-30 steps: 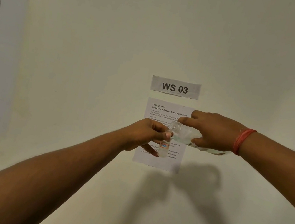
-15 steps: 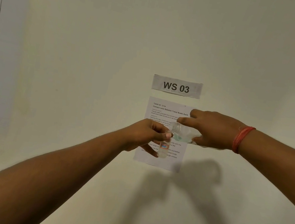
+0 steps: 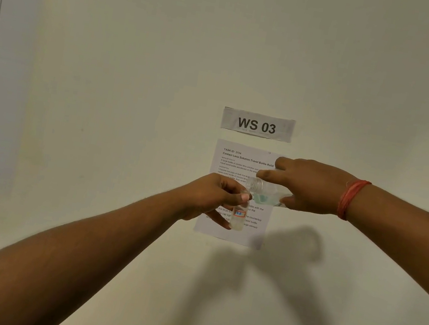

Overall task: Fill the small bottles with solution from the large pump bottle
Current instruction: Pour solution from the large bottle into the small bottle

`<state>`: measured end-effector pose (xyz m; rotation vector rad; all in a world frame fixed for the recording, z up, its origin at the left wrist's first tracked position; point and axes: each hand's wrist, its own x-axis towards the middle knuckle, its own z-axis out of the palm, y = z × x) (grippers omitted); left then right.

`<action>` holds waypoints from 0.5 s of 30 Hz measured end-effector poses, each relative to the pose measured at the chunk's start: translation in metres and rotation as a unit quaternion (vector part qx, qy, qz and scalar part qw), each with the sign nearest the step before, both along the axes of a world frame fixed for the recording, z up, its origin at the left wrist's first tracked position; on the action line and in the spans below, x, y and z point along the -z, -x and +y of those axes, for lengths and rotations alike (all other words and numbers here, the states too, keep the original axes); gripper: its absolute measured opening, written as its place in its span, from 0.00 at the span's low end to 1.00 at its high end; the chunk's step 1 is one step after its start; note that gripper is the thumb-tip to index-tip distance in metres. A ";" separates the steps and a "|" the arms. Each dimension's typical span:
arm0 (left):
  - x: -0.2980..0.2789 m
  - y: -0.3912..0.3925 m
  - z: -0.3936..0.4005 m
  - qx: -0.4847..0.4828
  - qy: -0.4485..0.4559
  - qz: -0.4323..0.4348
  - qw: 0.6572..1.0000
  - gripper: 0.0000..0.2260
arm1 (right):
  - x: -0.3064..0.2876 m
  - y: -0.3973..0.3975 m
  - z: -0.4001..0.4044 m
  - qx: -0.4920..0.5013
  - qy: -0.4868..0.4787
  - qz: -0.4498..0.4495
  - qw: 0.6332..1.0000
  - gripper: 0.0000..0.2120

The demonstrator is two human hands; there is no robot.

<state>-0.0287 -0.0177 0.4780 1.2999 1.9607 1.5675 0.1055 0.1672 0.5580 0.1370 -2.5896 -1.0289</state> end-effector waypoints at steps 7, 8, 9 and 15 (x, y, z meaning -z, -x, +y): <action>0.001 0.000 -0.001 0.000 0.001 0.001 1.000 0.11 | 0.000 0.001 -0.002 -0.001 -0.007 -0.003 1.000 0.34; 0.001 0.000 -0.001 0.000 0.001 0.001 1.000 0.11 | 0.000 0.001 -0.002 -0.001 -0.008 -0.004 1.000 0.34; 0.001 0.000 -0.001 0.000 0.002 0.001 1.000 0.11 | -0.001 0.001 -0.003 -0.002 -0.009 -0.004 1.000 0.34; 0.001 0.000 -0.001 0.000 0.003 0.001 1.000 0.11 | -0.002 -0.001 -0.004 0.000 -0.015 -0.007 1.000 0.34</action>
